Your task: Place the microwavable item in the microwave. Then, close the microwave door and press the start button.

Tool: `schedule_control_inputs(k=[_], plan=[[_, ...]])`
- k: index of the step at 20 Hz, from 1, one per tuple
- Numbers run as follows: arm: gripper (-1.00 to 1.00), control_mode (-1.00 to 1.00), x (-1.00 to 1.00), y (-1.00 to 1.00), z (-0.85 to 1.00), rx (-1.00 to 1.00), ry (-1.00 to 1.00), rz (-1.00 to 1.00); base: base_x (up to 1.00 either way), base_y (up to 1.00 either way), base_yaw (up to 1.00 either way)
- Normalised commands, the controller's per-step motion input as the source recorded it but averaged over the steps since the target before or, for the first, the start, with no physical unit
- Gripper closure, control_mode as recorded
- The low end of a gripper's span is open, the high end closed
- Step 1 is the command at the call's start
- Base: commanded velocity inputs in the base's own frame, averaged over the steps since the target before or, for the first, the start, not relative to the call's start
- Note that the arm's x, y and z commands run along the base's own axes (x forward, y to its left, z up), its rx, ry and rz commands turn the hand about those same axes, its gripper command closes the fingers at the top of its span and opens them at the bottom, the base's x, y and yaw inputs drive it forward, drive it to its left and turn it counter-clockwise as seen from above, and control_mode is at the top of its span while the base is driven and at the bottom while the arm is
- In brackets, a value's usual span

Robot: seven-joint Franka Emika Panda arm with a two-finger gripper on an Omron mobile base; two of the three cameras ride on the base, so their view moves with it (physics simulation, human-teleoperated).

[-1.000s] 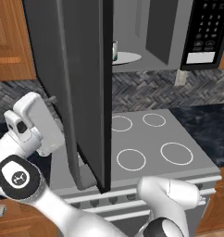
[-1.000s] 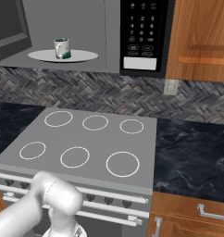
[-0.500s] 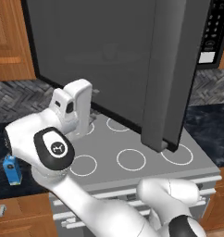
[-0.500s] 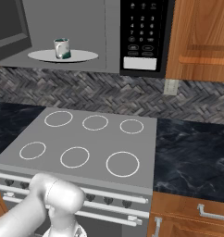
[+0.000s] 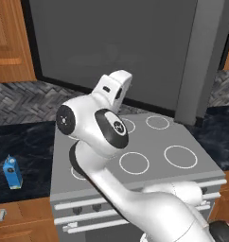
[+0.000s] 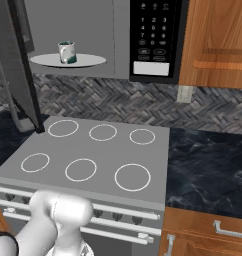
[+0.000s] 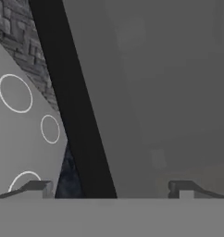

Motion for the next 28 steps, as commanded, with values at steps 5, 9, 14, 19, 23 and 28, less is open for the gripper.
schedule_control_inputs(k=[5,9,14,19,23,28], plan=[[-1.00,-1.00,0.51,-0.53,0.19,0.11,-0.01,0.38,0.00,0.00,0.00],[-1.00,-1.00,0.51,-0.50,0.35,0.11,-0.05,0.41,0.00,0.00,0.00],[-1.00,-1.00,0.55,-0.31,0.41,0.07,0.00,0.37,0.00,0.00,0.00],[-1.00,-1.00,0.43,-0.08,0.41,0.02,0.00,0.25,0.00,0.00,0.00],[-1.00,-1.00,0.49,0.00,0.18,0.00,0.03,0.18,0.00,0.00,0.00],[-1.00,-1.00,0.53,0.00,0.00,0.00,0.00,0.17,0.00,0.00,0.00]])
